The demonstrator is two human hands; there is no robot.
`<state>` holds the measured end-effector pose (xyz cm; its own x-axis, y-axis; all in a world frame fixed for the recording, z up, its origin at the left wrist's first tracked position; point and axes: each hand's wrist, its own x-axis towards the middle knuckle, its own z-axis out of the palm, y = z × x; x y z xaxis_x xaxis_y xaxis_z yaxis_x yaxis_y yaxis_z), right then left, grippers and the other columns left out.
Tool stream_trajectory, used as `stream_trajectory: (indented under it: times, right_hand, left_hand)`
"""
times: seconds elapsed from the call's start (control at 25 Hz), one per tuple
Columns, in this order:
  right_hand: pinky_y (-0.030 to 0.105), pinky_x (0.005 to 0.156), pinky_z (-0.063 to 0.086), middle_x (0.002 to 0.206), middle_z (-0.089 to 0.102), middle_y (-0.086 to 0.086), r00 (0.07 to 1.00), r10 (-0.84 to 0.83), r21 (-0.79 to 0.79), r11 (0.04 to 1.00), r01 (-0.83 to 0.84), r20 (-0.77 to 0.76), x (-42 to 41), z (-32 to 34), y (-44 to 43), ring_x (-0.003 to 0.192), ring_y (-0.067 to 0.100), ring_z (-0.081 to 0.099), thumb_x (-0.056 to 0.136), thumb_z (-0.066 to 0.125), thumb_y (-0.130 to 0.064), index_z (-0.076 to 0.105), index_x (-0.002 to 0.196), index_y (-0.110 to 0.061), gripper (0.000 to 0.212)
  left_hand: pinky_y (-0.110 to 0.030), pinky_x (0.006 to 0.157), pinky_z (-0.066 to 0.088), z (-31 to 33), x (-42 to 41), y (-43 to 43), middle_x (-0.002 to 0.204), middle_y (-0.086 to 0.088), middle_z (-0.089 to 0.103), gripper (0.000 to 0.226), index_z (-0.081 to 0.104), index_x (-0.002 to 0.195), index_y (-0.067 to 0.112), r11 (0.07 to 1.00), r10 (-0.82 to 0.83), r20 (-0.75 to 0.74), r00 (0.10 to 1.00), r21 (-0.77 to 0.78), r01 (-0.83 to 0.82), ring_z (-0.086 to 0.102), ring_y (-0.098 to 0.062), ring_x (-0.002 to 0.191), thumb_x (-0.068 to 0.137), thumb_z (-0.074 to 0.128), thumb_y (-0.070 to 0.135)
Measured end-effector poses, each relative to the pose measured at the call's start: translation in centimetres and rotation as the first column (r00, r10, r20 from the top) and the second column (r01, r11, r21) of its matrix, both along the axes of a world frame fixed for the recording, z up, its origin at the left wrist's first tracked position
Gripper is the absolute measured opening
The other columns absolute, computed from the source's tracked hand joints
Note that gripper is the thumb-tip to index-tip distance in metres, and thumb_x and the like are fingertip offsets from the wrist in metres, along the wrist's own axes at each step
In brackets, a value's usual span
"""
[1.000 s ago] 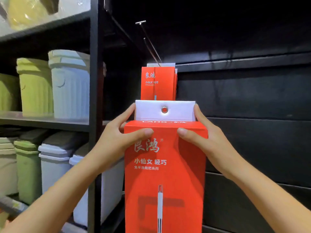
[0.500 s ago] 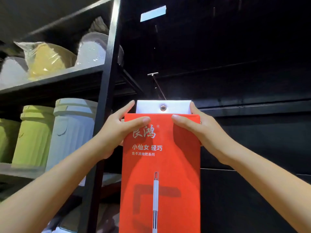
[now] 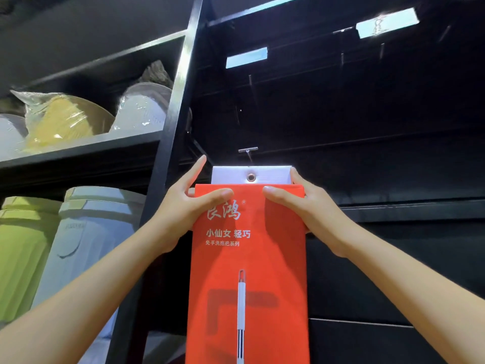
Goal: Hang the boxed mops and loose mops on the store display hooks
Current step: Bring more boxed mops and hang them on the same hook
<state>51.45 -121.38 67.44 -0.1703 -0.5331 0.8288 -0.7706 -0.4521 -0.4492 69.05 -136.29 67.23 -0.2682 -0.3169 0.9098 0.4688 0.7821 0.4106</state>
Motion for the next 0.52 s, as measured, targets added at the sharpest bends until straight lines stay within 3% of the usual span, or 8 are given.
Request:
stream_trajectory:
  times: [0.16, 0.4, 0.52]
  right_hand:
    - [0.046, 0.077, 0.059, 0.141, 0.051, 0.005, 0.999, -0.051, 0.009, 0.999, 0.052, -0.012, -0.8, 1.7, -1.2, 0.096, 0.025, 0.070, 0.062, 0.067, -0.074, 0.037, 0.144, -0.036, 0.095]
    - [0.045, 0.079, 0.060, 0.096, 0.071, -0.018, 1.000, -0.010, 0.018, 1.000, 0.010, 0.029, -2.7, 2.4, -2.3, 0.092, 0.018, 0.072, 0.057, 0.068, -0.074, 0.032, 0.148, -0.039, 0.103]
    - [0.041, 0.075, 0.061, 0.100, 0.066, -0.020, 0.998, -0.005, 0.068, 0.998, 0.001, 0.062, -3.8, 1.9, -3.0, 0.089, 0.014, 0.073, 0.053, 0.068, -0.076, 0.026, 0.150, -0.036, 0.113]
  left_hand:
    - [-0.018, 0.058, 0.056, 1.4, -0.9, -1.3, 0.084, 0.010, 0.077, 0.113, 0.032, 0.148, 0.044, 1.000, -0.024, -0.032, 0.999, 0.014, 0.024, 0.075, -0.012, 0.079, 0.049, 0.084, 0.049]
    - [-0.022, 0.054, 0.056, 1.9, -2.2, -1.8, 0.085, 0.006, 0.078, 0.126, 0.029, 0.150, 0.039, 0.997, -0.003, 0.028, 1.000, 0.071, 0.001, 0.076, -0.015, 0.077, 0.041, 0.090, 0.056]
    - [-0.024, 0.052, 0.057, 1.3, -3.1, -2.3, 0.084, 0.003, 0.078, 0.128, 0.027, 0.151, 0.038, 0.994, 0.008, 0.043, 0.999, 0.108, -0.013, 0.076, -0.018, 0.075, 0.041, 0.088, 0.057]
